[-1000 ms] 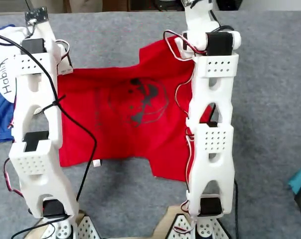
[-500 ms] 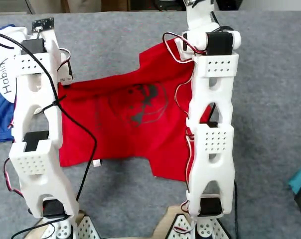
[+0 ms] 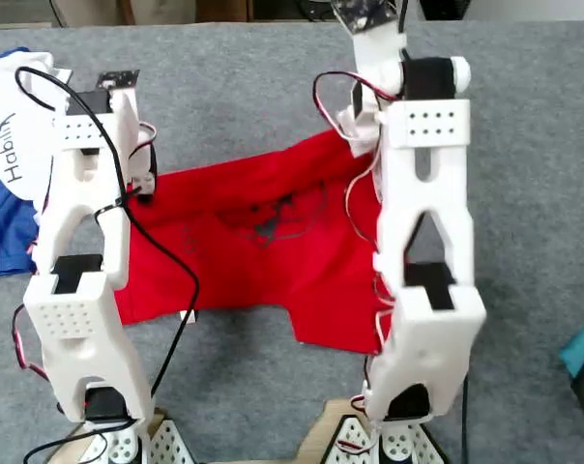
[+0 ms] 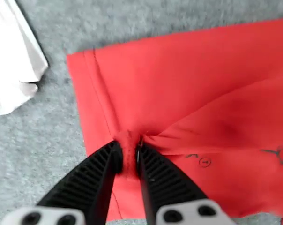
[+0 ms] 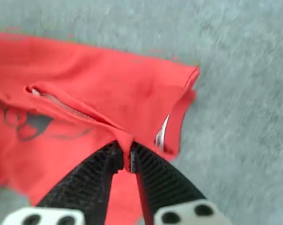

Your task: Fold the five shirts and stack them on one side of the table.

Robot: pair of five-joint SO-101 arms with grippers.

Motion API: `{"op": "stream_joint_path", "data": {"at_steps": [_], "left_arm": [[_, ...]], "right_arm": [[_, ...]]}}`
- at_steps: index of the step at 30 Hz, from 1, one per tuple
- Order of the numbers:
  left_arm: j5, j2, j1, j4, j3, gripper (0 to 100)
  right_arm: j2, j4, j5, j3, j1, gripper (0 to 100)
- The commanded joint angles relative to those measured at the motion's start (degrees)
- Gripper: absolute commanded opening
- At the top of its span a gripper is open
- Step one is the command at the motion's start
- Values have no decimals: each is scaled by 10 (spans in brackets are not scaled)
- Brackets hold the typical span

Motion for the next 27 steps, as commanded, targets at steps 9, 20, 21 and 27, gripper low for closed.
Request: {"op": "stream_joint_path", "data": {"at_steps": [9, 20, 21, 27], "left_arm": [[-41, -14, -19, -36, 116, 19], [-102, -112, -33, -84, 288, 19], [-102, -124, -33, -91, 303, 19], [-114, -182, -29, -101, 362, 19]], "right_arm": [[-220, -56, 4, 314, 9, 5], [-355, -140, 9, 549, 86, 5], [-361, -140, 15, 561, 90, 5], [-395, -141, 25, 606, 120, 5]]}}
